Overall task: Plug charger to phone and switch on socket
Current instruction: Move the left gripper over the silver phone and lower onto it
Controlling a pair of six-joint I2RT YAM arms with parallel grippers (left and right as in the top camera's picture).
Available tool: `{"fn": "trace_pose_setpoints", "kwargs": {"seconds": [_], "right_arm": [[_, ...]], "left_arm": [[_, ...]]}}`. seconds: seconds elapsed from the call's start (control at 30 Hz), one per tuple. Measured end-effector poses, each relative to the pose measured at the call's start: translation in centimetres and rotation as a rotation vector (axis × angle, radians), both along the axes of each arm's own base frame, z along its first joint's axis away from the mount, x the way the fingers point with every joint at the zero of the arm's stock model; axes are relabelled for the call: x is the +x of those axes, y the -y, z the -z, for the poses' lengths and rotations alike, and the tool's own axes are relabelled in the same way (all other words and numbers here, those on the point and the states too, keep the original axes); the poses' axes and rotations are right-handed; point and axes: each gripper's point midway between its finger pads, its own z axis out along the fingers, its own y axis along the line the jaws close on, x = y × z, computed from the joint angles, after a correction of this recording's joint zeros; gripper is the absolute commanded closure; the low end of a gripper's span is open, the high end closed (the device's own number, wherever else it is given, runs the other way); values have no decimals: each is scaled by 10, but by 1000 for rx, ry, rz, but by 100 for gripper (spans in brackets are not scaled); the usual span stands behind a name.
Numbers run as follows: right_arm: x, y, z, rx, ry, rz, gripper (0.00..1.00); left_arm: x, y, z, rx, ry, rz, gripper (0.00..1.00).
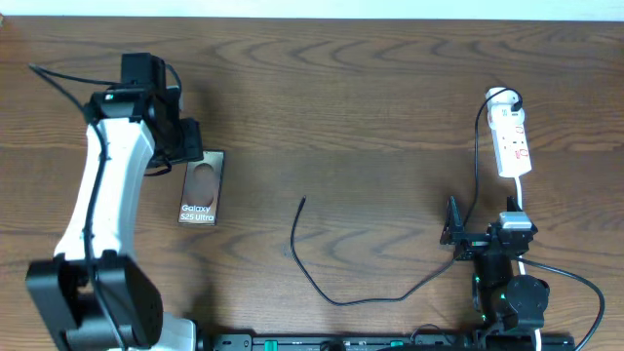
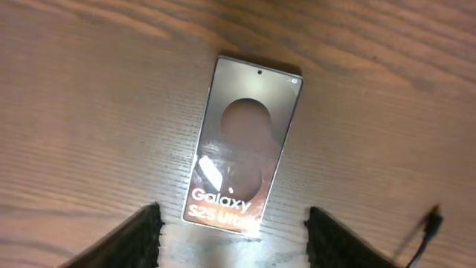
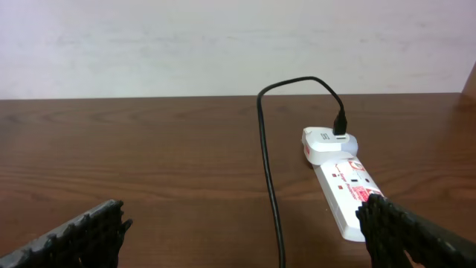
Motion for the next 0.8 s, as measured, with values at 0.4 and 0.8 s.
{"fn": "trace_pose_setpoints", "kwargs": {"seconds": [0.4,0.8], "right_arm": [[0,0,0,0,0,0,1],[0,0,0,0,0,0,1]], "left_arm": [[4,0,21,-3,-53,1,2],[-4,0,41,2,-76,38,2]]}}
